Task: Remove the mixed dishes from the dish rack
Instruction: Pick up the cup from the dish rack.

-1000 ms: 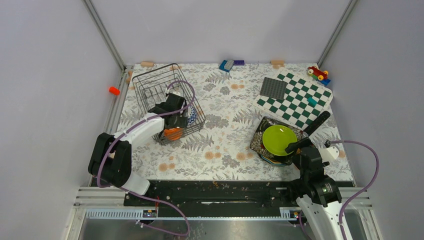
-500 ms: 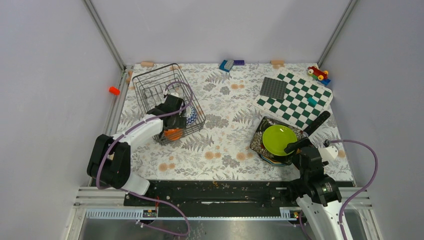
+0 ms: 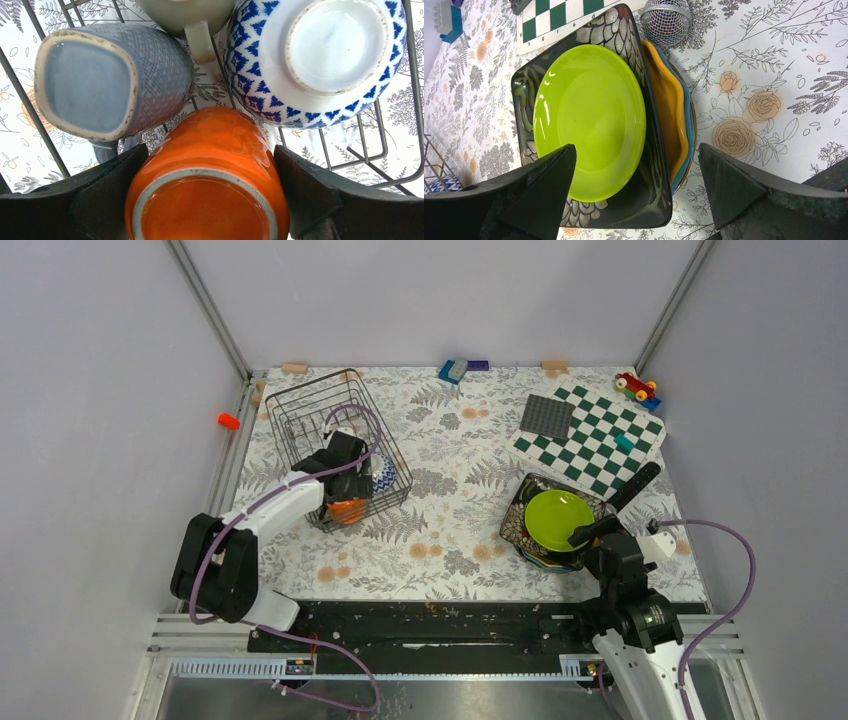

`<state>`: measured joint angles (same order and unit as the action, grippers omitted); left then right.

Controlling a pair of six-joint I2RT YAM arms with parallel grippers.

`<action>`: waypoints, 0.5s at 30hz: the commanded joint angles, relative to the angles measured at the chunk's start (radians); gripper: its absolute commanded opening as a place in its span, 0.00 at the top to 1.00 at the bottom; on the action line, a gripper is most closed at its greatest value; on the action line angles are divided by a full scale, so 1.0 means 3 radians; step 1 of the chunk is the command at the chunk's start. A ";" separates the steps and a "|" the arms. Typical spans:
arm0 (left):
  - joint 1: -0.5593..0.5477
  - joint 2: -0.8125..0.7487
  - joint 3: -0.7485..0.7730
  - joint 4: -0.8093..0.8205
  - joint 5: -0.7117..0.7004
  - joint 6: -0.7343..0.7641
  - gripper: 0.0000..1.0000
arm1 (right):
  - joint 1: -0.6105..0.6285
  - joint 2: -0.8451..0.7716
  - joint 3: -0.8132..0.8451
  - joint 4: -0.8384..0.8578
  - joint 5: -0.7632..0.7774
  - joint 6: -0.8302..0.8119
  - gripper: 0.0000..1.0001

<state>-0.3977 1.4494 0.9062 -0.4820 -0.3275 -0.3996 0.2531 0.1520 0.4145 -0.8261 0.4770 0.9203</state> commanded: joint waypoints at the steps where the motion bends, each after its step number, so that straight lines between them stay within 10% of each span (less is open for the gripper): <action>1: -0.0009 -0.0208 0.0085 -0.0121 -0.0040 -0.0174 0.89 | -0.0015 0.0045 0.0059 0.0053 0.0041 -0.0001 0.01; 15: 0.0001 -0.0845 -0.0108 0.0100 -0.0120 -0.0283 1.00 | -0.0015 -0.0052 0.0068 0.0053 0.0123 -0.0019 0.01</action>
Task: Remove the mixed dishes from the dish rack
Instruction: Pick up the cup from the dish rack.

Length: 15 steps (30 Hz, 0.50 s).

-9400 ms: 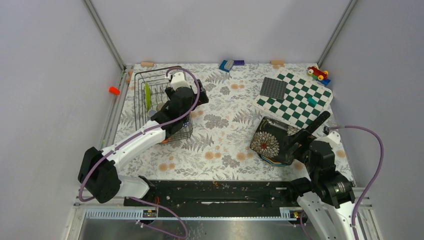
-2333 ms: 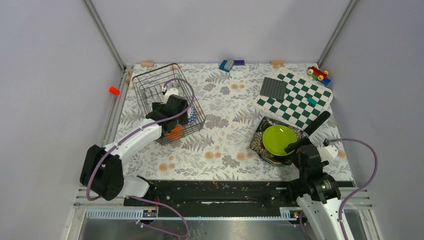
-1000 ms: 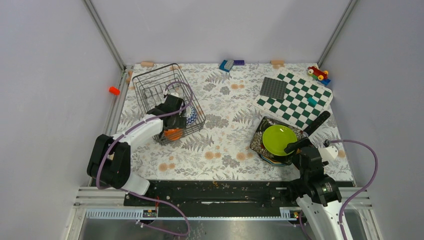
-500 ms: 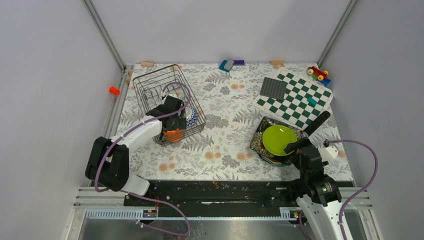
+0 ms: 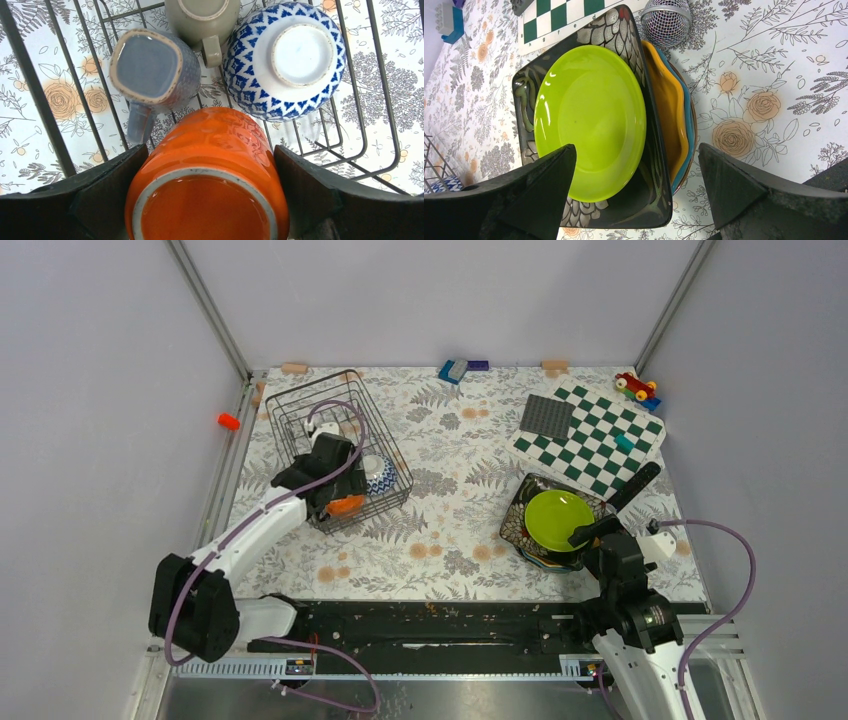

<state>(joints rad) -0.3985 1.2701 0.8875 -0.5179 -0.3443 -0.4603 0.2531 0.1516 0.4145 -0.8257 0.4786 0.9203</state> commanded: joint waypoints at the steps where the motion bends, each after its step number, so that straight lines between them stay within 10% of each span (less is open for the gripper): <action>1: 0.0004 -0.0289 -0.0059 0.0223 -0.0068 -0.0090 1.00 | -0.0015 -0.0059 0.0074 0.0050 0.0118 -0.0024 0.00; 15: 0.0019 -0.0899 -0.0291 0.0391 -0.0126 -0.0119 1.00 | -0.0015 -0.0290 0.0127 0.0136 0.0009 -0.0137 0.00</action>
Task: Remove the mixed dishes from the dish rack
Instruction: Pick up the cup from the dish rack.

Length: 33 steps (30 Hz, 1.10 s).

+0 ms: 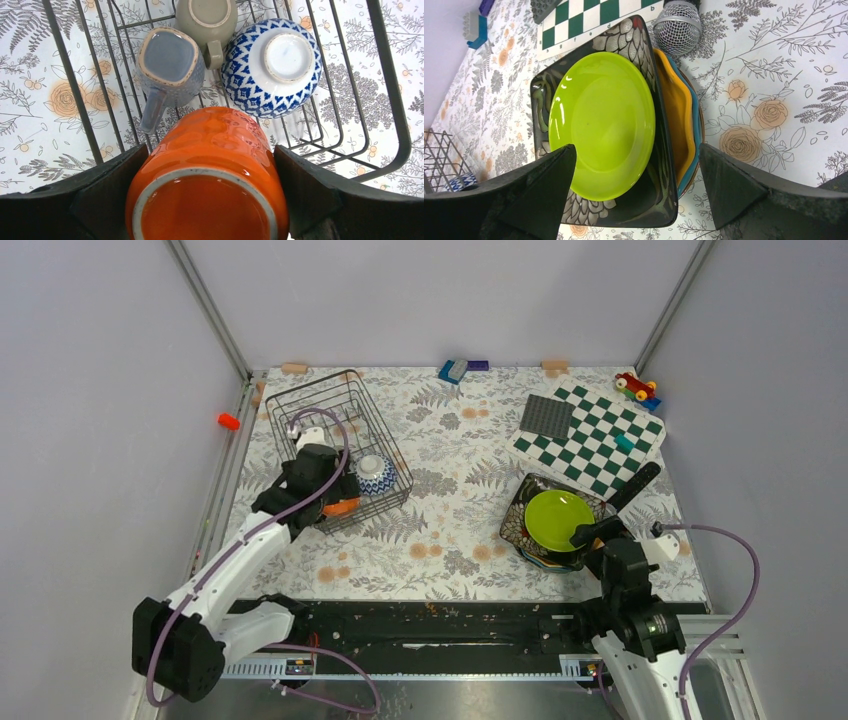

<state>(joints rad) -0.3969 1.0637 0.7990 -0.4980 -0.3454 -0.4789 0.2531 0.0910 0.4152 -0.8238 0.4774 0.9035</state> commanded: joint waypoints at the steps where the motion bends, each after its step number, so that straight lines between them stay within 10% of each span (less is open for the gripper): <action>1: 0.0014 -0.0243 -0.0010 0.0348 -0.0136 -0.0057 1.00 | -0.0015 -0.0104 0.0135 0.0132 0.0003 -0.0093 0.00; 17: 0.0038 -0.0575 -0.0062 0.0490 -0.0130 -0.0111 1.00 | -0.0015 -0.0136 0.0261 0.0542 -0.0557 -0.0400 0.00; 33: 0.0040 -0.1079 -0.0211 0.0960 0.0094 -0.0328 1.00 | -0.0010 0.0702 0.0203 0.2527 -0.2780 -0.0534 0.01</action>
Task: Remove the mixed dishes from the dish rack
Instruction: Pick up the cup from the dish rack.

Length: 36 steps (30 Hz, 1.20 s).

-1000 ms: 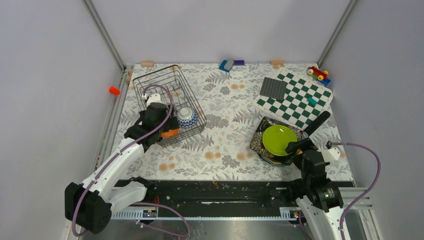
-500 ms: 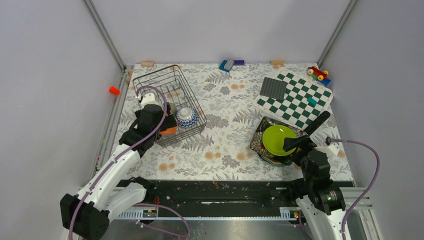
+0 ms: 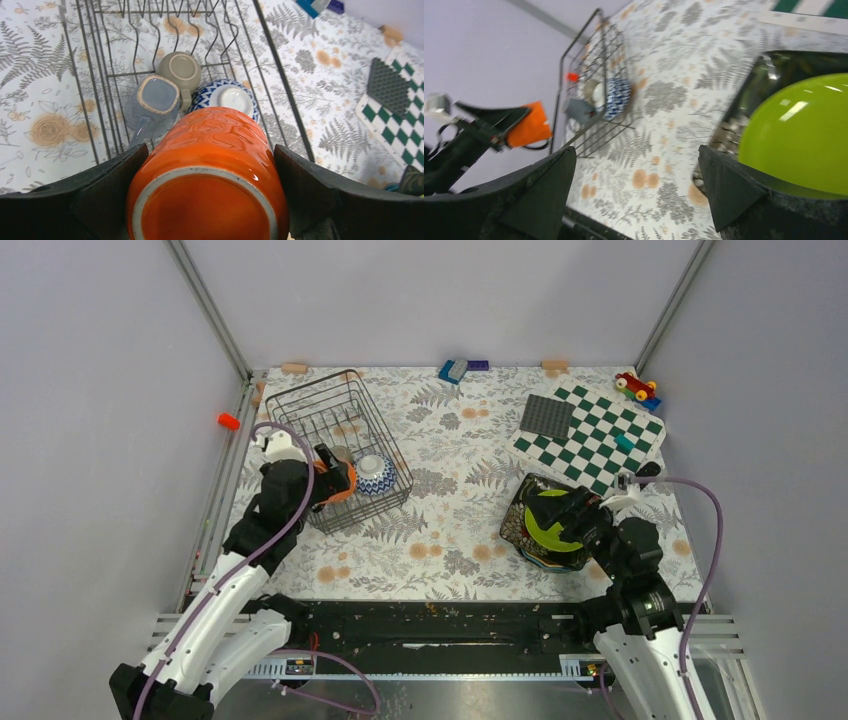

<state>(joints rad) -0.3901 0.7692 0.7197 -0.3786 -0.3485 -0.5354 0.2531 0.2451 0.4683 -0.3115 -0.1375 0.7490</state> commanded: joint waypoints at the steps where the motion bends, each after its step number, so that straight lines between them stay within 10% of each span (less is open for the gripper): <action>1: 0.0019 -0.0090 0.0064 0.0579 0.0127 -0.0166 1.00 | -0.0010 0.0248 0.0014 0.0941 -0.0826 0.0011 0.00; 19: 0.0007 -0.0065 -0.0356 0.2298 0.2471 -0.1785 1.00 | 0.1335 0.1996 0.0485 0.3177 -0.1515 -0.0687 0.06; 36: -0.0178 -0.0273 -0.0683 0.2898 0.2567 -0.2342 1.00 | 0.2142 0.3095 0.1166 0.3327 -0.1220 -0.1224 0.25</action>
<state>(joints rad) -0.4213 0.7277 0.5076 0.3218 0.4156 -1.1919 0.8478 1.1469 0.7399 0.6380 -0.5243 0.4343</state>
